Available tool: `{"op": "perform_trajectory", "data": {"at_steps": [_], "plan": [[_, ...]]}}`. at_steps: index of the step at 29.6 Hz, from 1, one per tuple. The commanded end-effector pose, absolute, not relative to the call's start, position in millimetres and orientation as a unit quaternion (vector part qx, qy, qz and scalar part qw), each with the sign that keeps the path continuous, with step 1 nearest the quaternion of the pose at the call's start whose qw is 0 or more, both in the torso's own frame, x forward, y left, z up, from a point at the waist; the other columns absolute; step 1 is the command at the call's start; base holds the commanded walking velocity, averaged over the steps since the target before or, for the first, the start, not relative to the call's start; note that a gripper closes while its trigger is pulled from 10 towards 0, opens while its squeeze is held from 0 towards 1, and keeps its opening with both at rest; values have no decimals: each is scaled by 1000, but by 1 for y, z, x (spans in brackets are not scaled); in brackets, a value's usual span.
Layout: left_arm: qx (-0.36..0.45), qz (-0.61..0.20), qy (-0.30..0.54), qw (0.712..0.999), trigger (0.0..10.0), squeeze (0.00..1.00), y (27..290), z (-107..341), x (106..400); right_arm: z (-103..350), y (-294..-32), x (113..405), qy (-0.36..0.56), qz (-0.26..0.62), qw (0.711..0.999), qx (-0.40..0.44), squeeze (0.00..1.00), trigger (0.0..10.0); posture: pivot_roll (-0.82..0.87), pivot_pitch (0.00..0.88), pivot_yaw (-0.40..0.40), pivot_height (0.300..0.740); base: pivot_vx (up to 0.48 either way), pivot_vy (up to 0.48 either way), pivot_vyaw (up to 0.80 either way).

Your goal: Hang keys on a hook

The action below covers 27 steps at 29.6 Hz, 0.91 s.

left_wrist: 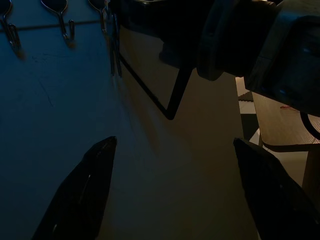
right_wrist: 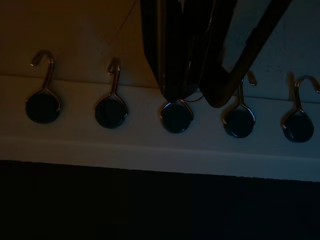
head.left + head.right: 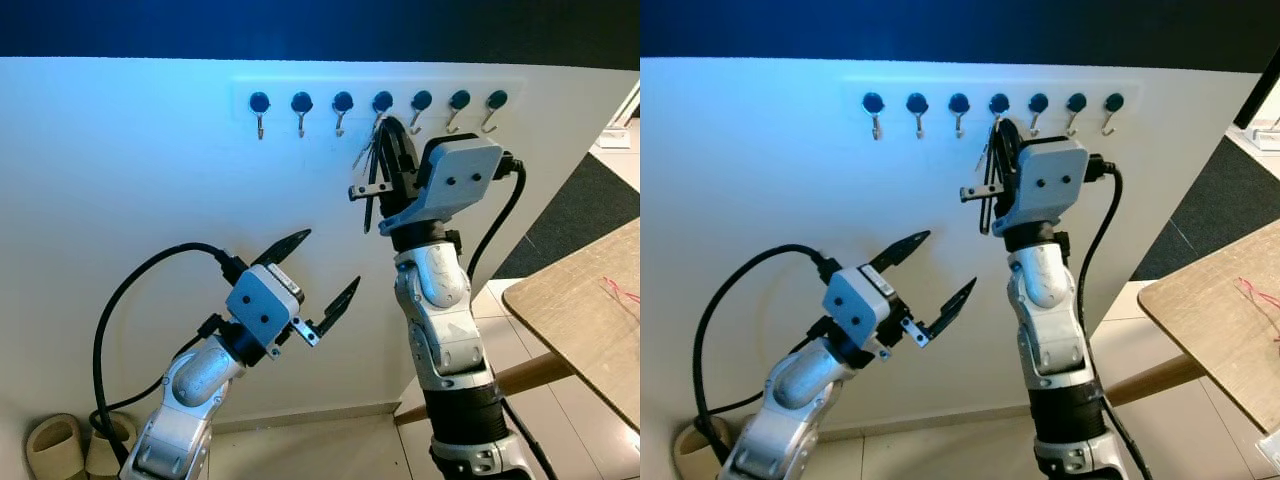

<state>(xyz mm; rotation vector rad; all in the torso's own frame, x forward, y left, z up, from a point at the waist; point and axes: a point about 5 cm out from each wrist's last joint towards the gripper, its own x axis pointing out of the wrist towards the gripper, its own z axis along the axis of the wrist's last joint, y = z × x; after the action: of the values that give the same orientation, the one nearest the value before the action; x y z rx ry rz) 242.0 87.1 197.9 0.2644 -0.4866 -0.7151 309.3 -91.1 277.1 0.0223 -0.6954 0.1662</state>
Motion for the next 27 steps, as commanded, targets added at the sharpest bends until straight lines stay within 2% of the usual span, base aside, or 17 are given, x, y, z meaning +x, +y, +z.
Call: {"op": "perform_trajectory", "data": {"at_steps": [1, 27], "plan": [[142, -359, -229, 894, 10000, 0, 85, 196, 241, 278, -95, 311, -338, 73, 938, 16, 0, 10000, 63, 92, -67, 740, 0, 0, 0], [149, -361, -227, 892, 10000, 0, 84, 194, 240, 256, -101, 310, -289, 59, 955, 41, 0, 10000, 63, 101, -64, 740, 0, 0, 0]]}}
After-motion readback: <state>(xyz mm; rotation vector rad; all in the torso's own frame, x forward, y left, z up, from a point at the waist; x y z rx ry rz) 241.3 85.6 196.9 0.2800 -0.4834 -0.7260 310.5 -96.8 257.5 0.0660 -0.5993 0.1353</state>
